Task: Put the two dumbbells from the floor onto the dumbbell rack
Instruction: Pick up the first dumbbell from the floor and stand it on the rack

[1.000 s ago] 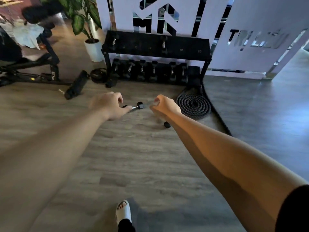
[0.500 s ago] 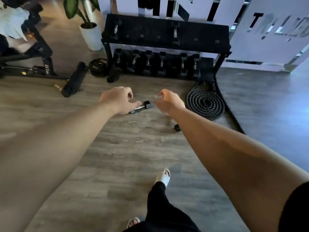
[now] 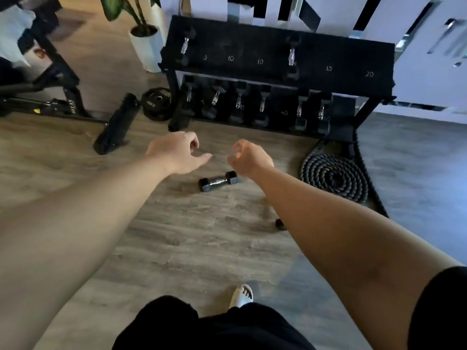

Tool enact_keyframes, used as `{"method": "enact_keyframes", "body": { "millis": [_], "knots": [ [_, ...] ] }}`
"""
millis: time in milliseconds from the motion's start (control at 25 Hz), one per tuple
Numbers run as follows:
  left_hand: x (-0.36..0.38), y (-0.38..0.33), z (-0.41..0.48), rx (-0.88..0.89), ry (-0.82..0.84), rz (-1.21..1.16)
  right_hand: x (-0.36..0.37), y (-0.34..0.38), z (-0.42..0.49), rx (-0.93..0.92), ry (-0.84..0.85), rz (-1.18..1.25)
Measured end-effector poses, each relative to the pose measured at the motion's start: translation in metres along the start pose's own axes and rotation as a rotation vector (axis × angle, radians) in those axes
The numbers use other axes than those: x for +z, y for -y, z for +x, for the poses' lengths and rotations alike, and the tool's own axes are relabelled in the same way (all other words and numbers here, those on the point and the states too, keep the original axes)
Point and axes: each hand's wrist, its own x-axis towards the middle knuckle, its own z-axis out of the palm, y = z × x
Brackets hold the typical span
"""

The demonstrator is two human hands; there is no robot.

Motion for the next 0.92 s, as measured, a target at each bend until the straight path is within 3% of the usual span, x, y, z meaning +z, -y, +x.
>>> {"method": "enact_keyframes", "body": {
  "millis": [480,640,800,920],
  "knots": [
    [0.047,0.101,0.243,0.107,0.188,-0.012,0.041,0.037,0.235,0.119,0.122,-0.047],
    [0.076,0.120,0.304,0.096,0.283,0.024,0.058,0.020,0.299,0.159,0.203,-0.086],
    [0.122,0.138,0.363,0.139,0.325,0.111,0.087,-0.010,0.376,0.075,0.261,-0.123],
    [0.181,0.153,0.413,0.075,0.314,0.100,0.129,-0.045,0.439,-0.025,0.315,-0.195]
  ]
}}
